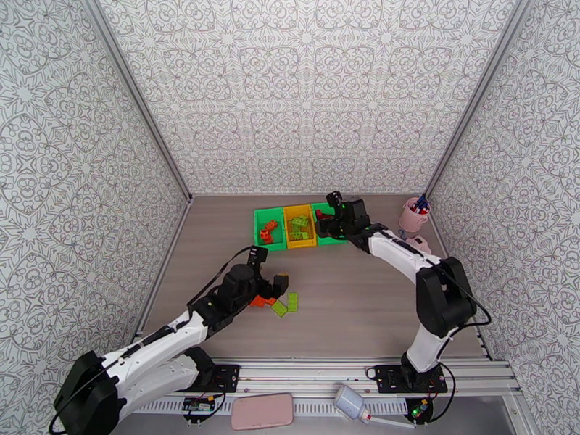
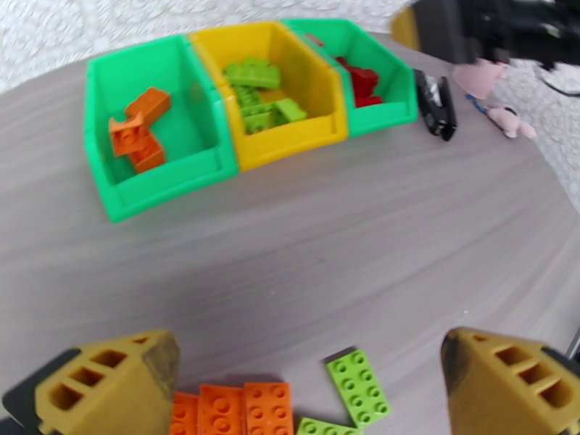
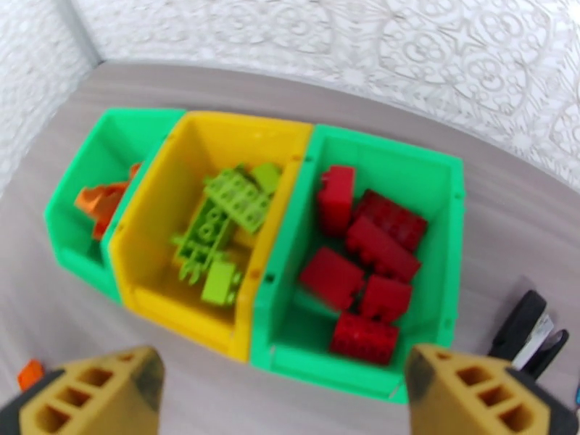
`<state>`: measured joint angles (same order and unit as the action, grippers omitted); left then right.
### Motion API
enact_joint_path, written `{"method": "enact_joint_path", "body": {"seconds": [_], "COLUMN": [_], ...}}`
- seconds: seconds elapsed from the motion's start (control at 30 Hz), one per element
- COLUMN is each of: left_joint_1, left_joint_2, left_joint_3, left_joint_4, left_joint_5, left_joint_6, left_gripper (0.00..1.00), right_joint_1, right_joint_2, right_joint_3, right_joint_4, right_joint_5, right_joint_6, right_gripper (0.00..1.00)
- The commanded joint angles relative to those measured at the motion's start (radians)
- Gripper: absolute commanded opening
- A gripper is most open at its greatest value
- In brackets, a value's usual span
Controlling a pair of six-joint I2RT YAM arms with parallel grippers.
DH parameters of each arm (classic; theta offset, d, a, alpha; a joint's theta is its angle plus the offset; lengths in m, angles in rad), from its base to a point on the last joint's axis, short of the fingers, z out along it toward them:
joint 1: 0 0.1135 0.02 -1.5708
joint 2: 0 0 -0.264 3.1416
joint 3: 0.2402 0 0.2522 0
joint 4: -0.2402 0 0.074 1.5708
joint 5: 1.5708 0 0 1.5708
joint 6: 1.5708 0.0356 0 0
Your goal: Sort the legos into containers by color
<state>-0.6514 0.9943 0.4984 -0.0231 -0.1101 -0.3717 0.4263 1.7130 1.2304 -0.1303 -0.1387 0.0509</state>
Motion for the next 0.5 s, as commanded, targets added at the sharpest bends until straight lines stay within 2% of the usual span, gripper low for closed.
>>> {"method": "enact_joint_path", "body": {"seconds": [0.0,0.17,0.33,0.47], "left_joint_1": [0.05,0.136,0.22,0.268], "left_joint_2": [-0.018,-0.038,-0.075,-0.123], "left_joint_3": [0.031,0.023,0.02,-0.007], "left_joint_4": [-0.096,-0.143,-0.23,-0.257], "left_joint_5": [0.008,0.031,0.033,0.036], "left_joint_6": [-0.075,-0.142,-0.22,-0.239], "left_gripper": [1.0,1.0,1.0,1.0], "right_joint_1": [0.049,0.123,0.252,0.335], "right_joint_2": [-0.076,-0.11,-0.097,-0.069], "right_joint_3": [-0.098,-0.123,-0.114,-0.088], "right_joint_4": [0.003,-0.179,-0.295,-0.376], "right_joint_5": [-0.135,-0.268,-0.177,-0.174], "right_joint_6": [-0.159,-0.38,-0.537,-0.658], "right_gripper": [0.94,0.99,1.0,1.0]}}
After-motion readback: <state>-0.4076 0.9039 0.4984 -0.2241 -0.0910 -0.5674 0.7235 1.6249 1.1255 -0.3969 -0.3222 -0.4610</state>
